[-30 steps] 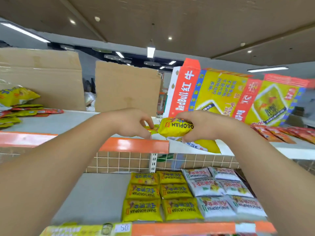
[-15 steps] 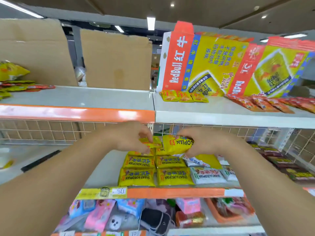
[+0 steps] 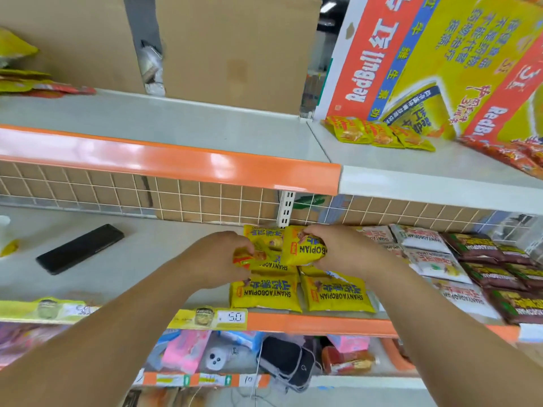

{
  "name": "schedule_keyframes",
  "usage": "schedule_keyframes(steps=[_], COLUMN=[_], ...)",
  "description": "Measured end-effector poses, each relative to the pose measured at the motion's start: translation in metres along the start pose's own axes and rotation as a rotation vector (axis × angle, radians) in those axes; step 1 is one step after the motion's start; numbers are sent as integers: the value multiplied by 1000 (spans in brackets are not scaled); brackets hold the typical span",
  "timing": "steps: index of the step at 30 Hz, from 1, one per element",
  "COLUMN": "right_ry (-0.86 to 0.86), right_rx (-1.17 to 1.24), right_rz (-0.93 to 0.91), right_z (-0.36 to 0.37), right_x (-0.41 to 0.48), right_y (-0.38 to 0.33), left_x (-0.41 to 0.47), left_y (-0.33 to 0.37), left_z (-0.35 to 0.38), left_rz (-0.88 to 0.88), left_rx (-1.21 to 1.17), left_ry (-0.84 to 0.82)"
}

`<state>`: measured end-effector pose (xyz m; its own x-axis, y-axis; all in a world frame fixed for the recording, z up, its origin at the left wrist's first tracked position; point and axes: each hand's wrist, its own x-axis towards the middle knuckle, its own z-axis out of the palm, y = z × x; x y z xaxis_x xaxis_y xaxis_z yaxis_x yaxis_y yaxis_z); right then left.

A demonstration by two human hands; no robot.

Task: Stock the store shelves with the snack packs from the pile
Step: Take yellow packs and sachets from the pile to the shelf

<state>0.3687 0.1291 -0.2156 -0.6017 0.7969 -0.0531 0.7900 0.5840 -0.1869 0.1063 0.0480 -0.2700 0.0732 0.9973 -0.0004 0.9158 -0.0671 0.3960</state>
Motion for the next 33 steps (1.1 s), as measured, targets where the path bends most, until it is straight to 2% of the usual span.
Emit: schedule_keyframes(steps=[8,18,20,25,33], right_ry=[104,162,127,-97,-95], right_rx=[-39,-133,-161,-182,-198], right_rz=[49,41,50,123,101], right_z=[70,105,111,131,134], right_x=[84,187,195,196,192], right_y=[10,10,8,9,10], left_x=[30,57,60,59,55], left_y=[-56,-67,-70,-79,-79], left_z=[50,87,89,92,89], left_rz=[-117,-192,-192,-189,-156], left_rx=[-177,-290,-290,-263,-239], left_ry=[11,78,79,82,96])
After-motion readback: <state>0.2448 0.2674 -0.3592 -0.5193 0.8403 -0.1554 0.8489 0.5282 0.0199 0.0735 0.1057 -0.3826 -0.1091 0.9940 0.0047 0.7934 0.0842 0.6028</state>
